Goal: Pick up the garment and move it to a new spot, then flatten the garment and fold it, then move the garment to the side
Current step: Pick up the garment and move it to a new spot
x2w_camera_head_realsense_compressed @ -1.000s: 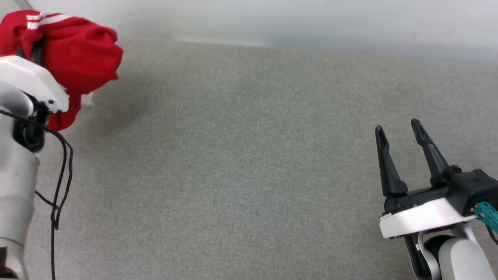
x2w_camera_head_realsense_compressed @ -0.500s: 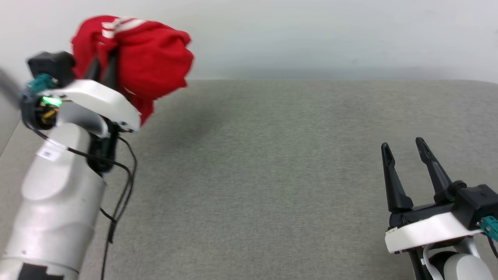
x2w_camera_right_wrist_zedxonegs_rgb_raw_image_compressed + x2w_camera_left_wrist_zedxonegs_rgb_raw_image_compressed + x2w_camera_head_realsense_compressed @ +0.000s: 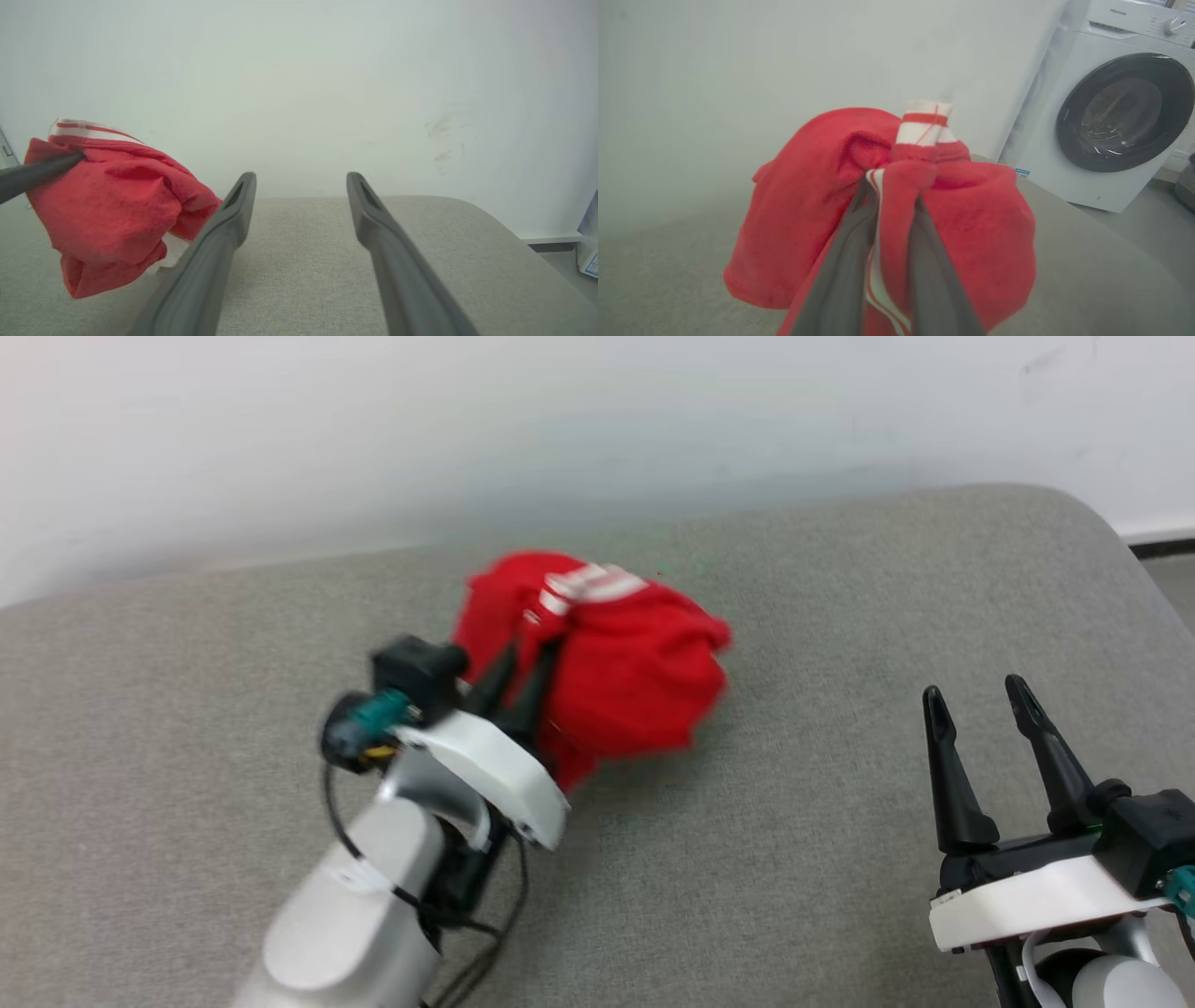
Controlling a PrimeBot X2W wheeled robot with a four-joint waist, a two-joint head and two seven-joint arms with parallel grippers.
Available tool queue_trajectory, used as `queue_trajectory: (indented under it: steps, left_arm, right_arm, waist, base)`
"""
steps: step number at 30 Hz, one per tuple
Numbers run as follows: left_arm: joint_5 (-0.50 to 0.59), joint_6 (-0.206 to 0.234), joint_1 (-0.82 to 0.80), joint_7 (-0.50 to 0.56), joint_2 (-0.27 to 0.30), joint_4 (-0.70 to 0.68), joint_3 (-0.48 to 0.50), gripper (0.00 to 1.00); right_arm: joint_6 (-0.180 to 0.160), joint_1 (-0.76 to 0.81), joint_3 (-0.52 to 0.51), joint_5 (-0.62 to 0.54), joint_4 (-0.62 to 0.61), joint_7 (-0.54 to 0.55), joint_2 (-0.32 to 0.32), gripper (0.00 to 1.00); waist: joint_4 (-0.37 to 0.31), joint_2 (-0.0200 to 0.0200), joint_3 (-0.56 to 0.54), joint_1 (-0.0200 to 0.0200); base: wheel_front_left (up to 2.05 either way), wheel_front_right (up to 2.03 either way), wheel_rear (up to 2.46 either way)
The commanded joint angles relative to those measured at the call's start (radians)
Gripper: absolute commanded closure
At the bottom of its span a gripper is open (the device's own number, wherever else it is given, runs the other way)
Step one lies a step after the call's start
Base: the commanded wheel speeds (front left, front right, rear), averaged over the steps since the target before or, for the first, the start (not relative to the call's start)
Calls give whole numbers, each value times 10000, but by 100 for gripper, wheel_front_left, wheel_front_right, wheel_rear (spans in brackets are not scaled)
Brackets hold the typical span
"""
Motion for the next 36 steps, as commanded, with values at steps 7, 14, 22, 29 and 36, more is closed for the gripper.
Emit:
queue_trajectory:
  steps: [7, 14, 22, 29, 36]
  left_arm:
    - [432, -76, 691, 652, -51, -32, -1054, 100]
    - [591, -325, 913, 964, 91, 581, -1550, 100]
    - [676, -439, 743, 567, 83, 377, -1675, 0]
    - [542, 14, 1218, -411, 26, -450, -1225, 0]
    - [503, 996, 1861, -1009, 199, -827, -336, 0]
  right_arm:
    - [22, -306, 117, 227, 25, -262, 16, 0]
    - [22, -454, 124, 293, 236, -468, 16, 0]
    - [22, -407, 10, 197, 418, -410, 16, 0]
    - [22, -159, 1, 111, 423, -207, 14, 0]
    - [22, 159, -80, 44, 292, 10, 16, 0]
  waist:
    - [-357, -1, 980, 1]
    - [-331, -1, 1288, 1]
    - [49, -1, 961, 1]
    - [423, -1, 401, 1]
    - [700, -1, -4, 1]
  base:
    - [0, 0, 0]
    - [0, 0, 0]
    - [0, 0, 0]
    - [0, 0, 0]
    - [0, 0, 0]
